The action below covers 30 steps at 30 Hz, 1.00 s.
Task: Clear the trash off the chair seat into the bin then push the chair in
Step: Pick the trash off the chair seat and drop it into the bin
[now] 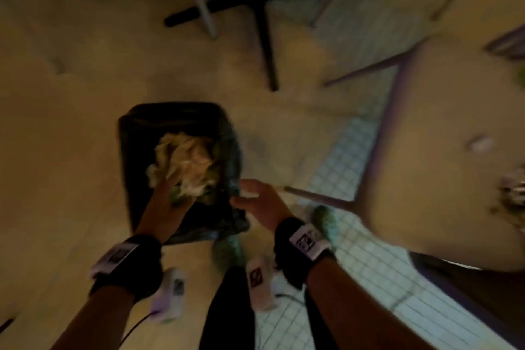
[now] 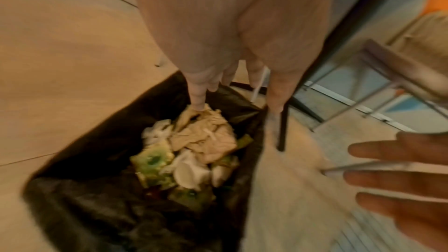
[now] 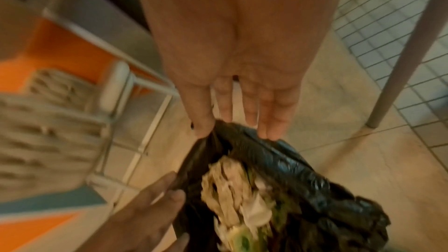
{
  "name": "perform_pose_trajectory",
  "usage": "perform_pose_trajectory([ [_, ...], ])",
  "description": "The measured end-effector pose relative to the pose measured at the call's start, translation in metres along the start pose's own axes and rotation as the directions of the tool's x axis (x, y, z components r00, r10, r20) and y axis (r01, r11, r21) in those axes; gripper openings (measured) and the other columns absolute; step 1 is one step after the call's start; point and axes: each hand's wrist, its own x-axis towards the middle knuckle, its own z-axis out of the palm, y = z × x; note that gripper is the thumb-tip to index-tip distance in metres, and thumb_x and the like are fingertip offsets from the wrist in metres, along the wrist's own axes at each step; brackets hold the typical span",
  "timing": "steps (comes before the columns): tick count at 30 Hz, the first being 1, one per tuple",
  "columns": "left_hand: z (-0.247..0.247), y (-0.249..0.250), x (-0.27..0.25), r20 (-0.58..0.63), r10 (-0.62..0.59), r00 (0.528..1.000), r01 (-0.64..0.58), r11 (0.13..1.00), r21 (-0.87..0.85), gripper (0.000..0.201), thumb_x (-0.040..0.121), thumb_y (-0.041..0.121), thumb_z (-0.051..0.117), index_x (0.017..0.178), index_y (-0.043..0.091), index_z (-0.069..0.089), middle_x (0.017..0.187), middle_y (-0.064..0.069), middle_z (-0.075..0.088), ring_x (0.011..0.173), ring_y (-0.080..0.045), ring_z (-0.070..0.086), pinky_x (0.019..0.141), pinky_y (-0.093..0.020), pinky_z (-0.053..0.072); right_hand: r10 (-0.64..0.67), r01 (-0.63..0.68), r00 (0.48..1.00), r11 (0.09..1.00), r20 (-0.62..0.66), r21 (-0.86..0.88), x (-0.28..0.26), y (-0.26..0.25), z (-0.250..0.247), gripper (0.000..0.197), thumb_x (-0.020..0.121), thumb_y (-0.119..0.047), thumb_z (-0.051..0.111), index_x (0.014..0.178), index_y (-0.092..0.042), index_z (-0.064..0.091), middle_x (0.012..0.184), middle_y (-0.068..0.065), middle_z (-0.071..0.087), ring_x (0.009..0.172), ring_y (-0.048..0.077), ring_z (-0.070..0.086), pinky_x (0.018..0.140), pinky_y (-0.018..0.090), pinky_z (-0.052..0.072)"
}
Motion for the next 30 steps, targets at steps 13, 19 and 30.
perform_pose_trajectory([
  [13,0.281,0.287,0.003,0.356,0.562,0.747,-0.651,0.727,0.219,0.044,0.075,0.034,0.043,0.110,0.016,0.063,0.112,-0.009,0.060,0.104,-0.016,0.048,0.094,-0.022,0.034,0.133,0.076,0.500,0.978,-0.856,0.196,-0.191,0.102,-0.398,0.029,0.075,0.002,0.071,0.102,-0.005,0.063,0.099,0.017,0.063,0.092,0.029,0.060,0.081,0.038,0.046],
  [19,0.409,0.367,-0.022,0.563,0.600,0.569,-0.813,0.511,0.277,0.036,0.079,0.025,0.052,0.114,0.021,0.060,0.115,-0.005,0.058,0.106,-0.027,0.051,0.093,-0.041,0.044,0.378,-0.278,0.450,0.920,-0.809,0.275,-0.220,0.161,-0.489,0.083,0.066,-0.030,0.083,0.137,-0.020,0.041,0.140,0.020,0.039,0.129,0.039,0.037,0.105,0.039,0.035],
  [30,0.526,0.420,-0.019,0.538,0.408,0.738,-0.671,0.530,0.519,0.066,0.085,0.056,0.049,0.141,0.026,0.031,0.148,-0.012,0.029,0.131,-0.034,0.030,0.103,-0.050,0.033,0.454,-0.355,0.614,0.889,-0.645,0.288,-0.180,0.214,-0.502,0.054,0.075,-0.057,0.064,0.112,-0.018,0.059,0.132,0.013,0.046,0.121,0.033,0.045,0.085,0.024,0.031],
])
